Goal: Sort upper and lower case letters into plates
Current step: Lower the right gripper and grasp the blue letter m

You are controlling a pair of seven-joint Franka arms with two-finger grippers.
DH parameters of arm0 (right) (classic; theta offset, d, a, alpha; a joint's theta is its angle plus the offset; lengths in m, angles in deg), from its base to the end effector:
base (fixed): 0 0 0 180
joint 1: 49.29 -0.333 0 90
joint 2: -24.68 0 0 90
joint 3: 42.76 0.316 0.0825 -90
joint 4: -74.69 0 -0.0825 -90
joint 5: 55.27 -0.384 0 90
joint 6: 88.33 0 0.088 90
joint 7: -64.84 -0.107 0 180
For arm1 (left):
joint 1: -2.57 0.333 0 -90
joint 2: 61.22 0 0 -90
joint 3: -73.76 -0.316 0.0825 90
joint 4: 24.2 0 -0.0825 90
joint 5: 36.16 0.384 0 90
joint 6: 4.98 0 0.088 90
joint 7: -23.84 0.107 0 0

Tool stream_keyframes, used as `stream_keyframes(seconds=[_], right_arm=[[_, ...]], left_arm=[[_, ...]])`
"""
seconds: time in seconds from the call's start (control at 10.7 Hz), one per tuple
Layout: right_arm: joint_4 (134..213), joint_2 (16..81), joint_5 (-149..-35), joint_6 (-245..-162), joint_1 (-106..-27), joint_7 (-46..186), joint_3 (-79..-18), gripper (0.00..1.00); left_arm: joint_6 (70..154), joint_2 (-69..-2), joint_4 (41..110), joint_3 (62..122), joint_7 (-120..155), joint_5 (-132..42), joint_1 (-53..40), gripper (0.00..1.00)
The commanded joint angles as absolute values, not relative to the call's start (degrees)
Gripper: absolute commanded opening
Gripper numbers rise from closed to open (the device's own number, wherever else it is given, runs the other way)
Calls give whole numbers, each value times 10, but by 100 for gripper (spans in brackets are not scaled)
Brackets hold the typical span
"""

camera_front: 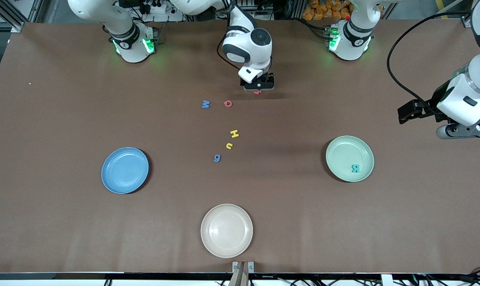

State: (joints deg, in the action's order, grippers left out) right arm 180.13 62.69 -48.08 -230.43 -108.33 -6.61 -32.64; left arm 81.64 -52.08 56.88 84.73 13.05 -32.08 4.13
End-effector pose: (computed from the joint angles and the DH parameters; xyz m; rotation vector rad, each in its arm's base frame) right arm 0.2332 0.5976 0.1686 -3.1394 -0.0368 0.0529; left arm 0.5911 -0.0802 0.6022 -3.0895 -0.0427 0.0802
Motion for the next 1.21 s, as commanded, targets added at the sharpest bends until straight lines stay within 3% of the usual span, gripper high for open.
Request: stream_keyframes(seconds=[0.0,0.28,0.84,1.12], right_arm=[[1788,634,-468,-2304,-1076,-73,-324,100],[1789,634,-474,-2297,-1057,-40,-322,100],[1789,638,-495,-2267,-1040,7,-314,100],[1754,635,-593,-2177,-1011,127,-303,100]], left_arm=[[807,-534,578,832,140,-338,32,100],[807,-534,579,777,140,-340,-22,100],[806,-531,578,772,139,-361,-25,100],[806,-531,578,773,137,-359,-29,100]])
